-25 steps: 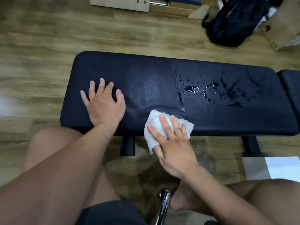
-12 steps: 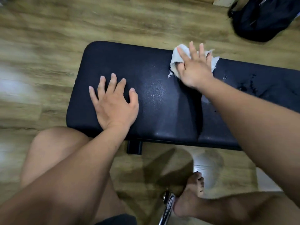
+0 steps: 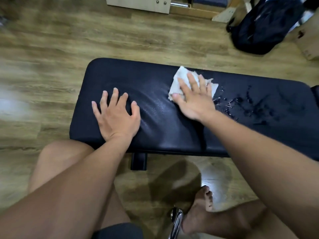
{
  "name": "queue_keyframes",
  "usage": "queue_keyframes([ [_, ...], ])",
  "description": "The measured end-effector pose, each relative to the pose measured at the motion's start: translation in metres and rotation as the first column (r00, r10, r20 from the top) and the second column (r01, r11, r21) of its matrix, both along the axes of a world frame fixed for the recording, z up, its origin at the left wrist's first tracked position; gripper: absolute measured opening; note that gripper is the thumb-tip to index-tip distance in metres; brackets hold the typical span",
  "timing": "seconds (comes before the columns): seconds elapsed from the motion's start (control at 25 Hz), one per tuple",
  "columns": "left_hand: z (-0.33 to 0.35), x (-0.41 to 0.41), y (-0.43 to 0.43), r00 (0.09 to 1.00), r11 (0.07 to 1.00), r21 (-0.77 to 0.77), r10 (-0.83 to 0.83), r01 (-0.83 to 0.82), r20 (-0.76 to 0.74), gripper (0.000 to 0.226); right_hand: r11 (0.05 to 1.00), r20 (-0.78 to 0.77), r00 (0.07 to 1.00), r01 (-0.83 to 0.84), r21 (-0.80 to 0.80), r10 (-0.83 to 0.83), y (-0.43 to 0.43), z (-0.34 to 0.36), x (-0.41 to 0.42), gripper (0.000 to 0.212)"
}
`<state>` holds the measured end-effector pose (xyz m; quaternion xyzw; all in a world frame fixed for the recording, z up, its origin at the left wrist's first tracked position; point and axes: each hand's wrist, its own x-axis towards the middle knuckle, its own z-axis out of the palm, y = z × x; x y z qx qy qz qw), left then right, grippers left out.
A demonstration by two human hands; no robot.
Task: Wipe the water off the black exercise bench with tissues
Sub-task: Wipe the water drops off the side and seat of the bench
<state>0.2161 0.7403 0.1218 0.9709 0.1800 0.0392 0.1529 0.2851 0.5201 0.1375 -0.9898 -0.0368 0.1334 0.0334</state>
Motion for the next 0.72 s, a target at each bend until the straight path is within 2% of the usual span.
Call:
queue_keyframes([
  [0.12, 0.001, -0.001, -0.001, 1.0, 1.0, -0.005, -0.011, 0.011, 0.003, 0.054, 0.999, 0.004, 1.0, -0.029, 0.03, 0.029, -0.002, 0.001, -0.073, 0.07],
  [0.24, 0.001, -0.001, 0.0, 1.0, 1.0, -0.015, -0.015, 0.015, 0.017, 0.055, 0.995, 0.011, 0.999, -0.048, 0.084, 0.047, -0.001, 0.003, -0.157, 0.065],
  [0.36, -0.001, -0.003, 0.001, 1.0, 1.0, -0.003, -0.017, 0.017, 0.018, 0.055, 0.994, -0.048, 0.997, -0.053, 0.096, 0.058, -0.006, 0.0, -0.195, 0.061],
  [0.52, -0.002, -0.002, 0.001, 1.0, 0.999, 0.021, -0.027, 0.027, -0.001, 0.055, 0.998, 0.028, 0.998, -0.064, 0.004, 0.064, -0.011, -0.007, -0.154, 0.067],
  [0.72, -0.002, -0.002, 0.0, 1.0, 0.999, 0.033, -0.031, 0.031, -0.004, 0.054, 0.998, 0.032, 0.998, 0.05, -0.036, -0.049, -0.017, -0.008, -0.029, 0.062],
])
